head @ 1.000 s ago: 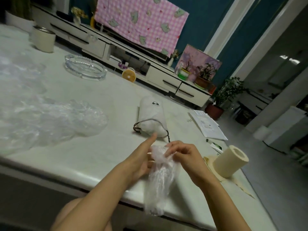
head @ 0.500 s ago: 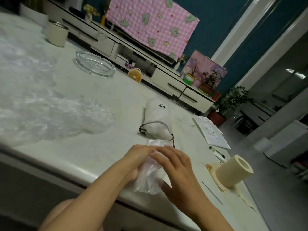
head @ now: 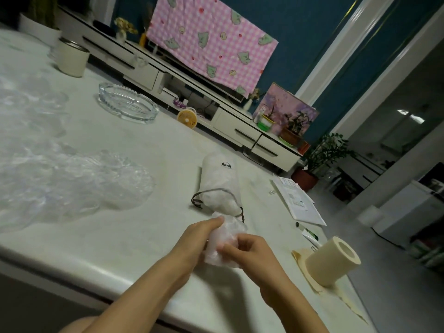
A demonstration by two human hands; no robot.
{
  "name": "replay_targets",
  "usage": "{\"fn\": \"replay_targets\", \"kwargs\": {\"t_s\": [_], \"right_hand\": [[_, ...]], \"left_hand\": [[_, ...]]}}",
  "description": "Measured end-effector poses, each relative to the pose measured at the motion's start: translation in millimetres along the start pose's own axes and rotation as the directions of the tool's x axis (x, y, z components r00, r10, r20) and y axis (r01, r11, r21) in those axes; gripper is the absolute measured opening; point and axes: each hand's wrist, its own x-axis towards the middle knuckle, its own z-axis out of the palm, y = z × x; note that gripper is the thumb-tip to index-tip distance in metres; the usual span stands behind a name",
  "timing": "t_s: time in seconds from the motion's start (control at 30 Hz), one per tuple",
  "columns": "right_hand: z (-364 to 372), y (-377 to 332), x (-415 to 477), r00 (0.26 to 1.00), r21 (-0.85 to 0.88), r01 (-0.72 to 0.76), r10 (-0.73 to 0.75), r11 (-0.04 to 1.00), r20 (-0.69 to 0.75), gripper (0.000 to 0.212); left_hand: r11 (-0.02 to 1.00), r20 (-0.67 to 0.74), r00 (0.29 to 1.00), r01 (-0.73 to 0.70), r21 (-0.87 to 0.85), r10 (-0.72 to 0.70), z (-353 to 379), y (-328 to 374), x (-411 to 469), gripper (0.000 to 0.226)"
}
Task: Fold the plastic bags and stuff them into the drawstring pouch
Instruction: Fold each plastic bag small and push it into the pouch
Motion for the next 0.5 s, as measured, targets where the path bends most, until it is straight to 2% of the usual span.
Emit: {"fn": "replay_targets", "kwargs": {"t_s": [0.07,0.13,0.2,0.27,0.3,0.33,0.37,0.43,0.5], "right_hand": [[-1.7,-3.1,4.0,0.999,-0.021,-0.026,0.026,0.999,-0.027,0.014],[-4.2,-4.5,6.9,0.999,-0.015,-0.030,0.030,0.999,-0.031,0.019],[-7.9,-2.9,5.7,1.000,0.008,-0.019,0.019,1.000,-0.014,0.026],[-10.8,-0.2,3.2,0.998,0.052,0.012,-0.008,0.999,-0.066,0.018],[-11.3,1.9,2.6,0.992,0.064,0.027,-0.019,0.998,-0.126,0.008],[-12.1,5.0,3.2,0.982,0.060,0.027,-0.015,0.998,-0.189,0.015],[-13.3,9.9,5.1,0.976,0.069,0.010,0.005,0.998,-0.218,0.033],[-14.3,12.5,9.4,0.990,0.230,-0.050,0.079,0.972,-0.116,0.055],[-13.8,14.1,12.8,0.990,0.467,-0.140,0.125,0.873,0.065,0.047]], "left_hand": [[1.000,0.080,0.996,0.030,0.005,-0.030,3.5,3.8,-1.3,0.041],[0.997,0.064,0.998,-0.012,0.076,0.008,4.3,4.3,0.6,0.051],[0.976,-0.012,0.996,-0.088,0.198,0.093,3.4,2.7,0.6,0.030],[0.946,-0.054,0.982,-0.157,0.285,0.179,0.9,2.3,0.7,0.006],[0.938,-0.057,0.977,-0.179,0.296,0.204,-0.2,2.1,1.1,0.006],[0.935,-0.052,0.974,-0.195,0.296,0.220,-0.6,2.8,0.7,0.016],[0.934,-0.043,0.972,-0.208,0.291,0.230,-0.9,3.0,0.8,0.023],[0.935,-0.021,0.971,-0.221,0.279,0.236,-1.3,3.4,1.0,0.021],[0.936,0.001,0.972,-0.225,0.272,0.233,-1.9,2.5,0.6,0.012]]}}
